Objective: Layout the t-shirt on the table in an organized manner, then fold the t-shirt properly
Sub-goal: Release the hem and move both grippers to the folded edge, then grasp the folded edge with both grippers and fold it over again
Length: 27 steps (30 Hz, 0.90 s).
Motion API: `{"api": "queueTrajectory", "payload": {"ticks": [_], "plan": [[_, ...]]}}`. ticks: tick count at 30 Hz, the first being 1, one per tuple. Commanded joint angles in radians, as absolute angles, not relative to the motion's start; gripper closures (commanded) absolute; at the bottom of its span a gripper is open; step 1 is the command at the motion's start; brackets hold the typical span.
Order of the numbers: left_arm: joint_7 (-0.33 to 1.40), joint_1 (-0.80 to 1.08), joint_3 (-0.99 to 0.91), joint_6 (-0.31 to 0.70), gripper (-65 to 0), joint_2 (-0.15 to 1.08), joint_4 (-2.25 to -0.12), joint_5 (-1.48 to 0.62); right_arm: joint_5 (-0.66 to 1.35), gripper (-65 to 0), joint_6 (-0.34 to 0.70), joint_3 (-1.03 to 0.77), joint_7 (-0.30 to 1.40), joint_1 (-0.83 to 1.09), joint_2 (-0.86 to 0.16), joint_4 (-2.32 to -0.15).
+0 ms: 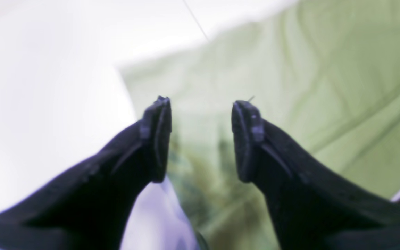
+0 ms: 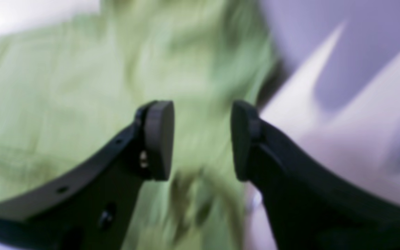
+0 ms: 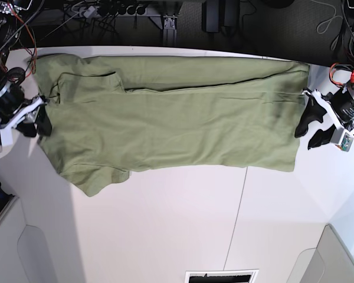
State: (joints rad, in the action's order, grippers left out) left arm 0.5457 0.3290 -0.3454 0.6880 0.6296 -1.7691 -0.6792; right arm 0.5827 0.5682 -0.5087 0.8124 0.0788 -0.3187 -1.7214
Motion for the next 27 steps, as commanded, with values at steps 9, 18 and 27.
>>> {"api": "queueTrajectory", "payload": {"ticks": [9,18,27], "plan": [[0.524,0.133,-0.346,0.676,-35.4,0.652,-1.515,-0.703,0.529,-27.2,0.542,-0.516,0.766,-0.26,-0.341,-1.351],[0.525,-0.149,-0.29,0.68,-39.3,0.657,-1.045,-0.768,0.435,-30.2,0.544,-0.515,0.695,-0.506,-0.371,-0.907],[0.509,-0.345,-0.118,0.698,-39.4,0.616,-0.789,-0.748,0.451,-38.1,0.554,-0.423,0.693,-0.523,-0.368,-0.801]]}}
